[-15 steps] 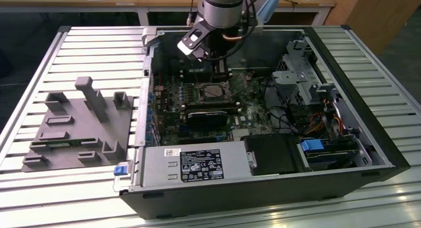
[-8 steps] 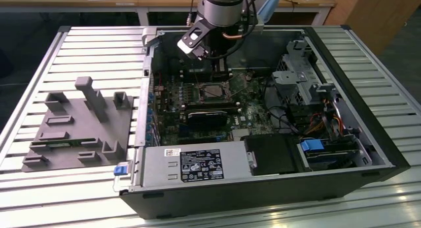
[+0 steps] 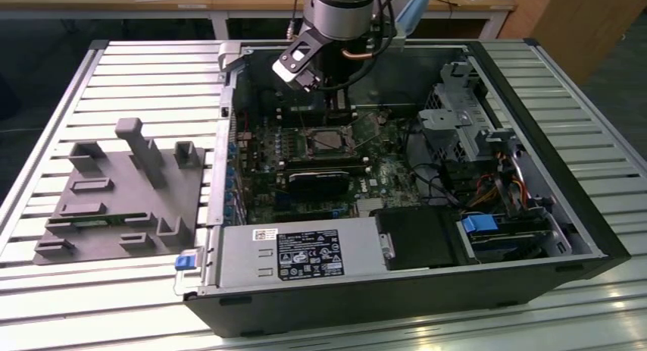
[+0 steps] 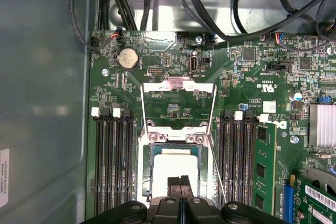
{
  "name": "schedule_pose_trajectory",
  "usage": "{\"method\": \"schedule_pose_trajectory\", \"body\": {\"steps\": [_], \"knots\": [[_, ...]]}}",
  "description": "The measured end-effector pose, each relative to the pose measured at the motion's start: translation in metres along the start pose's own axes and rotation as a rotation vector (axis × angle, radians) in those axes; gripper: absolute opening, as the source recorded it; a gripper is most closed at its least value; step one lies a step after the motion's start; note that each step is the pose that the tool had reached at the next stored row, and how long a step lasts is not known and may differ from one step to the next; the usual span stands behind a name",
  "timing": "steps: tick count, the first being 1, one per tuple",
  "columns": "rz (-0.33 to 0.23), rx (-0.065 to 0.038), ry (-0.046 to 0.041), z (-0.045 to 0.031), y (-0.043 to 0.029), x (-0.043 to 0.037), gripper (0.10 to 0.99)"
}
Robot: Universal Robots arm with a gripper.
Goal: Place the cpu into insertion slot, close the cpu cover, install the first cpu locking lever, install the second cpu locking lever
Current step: 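Close the cpu cover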
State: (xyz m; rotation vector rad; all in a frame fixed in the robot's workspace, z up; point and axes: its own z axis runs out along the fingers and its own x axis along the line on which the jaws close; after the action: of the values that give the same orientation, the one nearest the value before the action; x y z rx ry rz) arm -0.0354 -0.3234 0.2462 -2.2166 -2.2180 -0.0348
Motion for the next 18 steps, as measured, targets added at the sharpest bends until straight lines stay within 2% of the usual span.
{"method": "schedule_pose_trajectory", "body": {"steps": [9, 15, 18], "knots": [[0.0, 0.0, -0.0003, -0.0006, 0.0034, 0.0004, 0.106], [0.0, 0.0, 0.0, -0.0073, 0.0035, 0.0006, 0.106], [0.0, 0.0, 0.0002, -0.0083, 0.0035, 0.0006, 0.106]]}}
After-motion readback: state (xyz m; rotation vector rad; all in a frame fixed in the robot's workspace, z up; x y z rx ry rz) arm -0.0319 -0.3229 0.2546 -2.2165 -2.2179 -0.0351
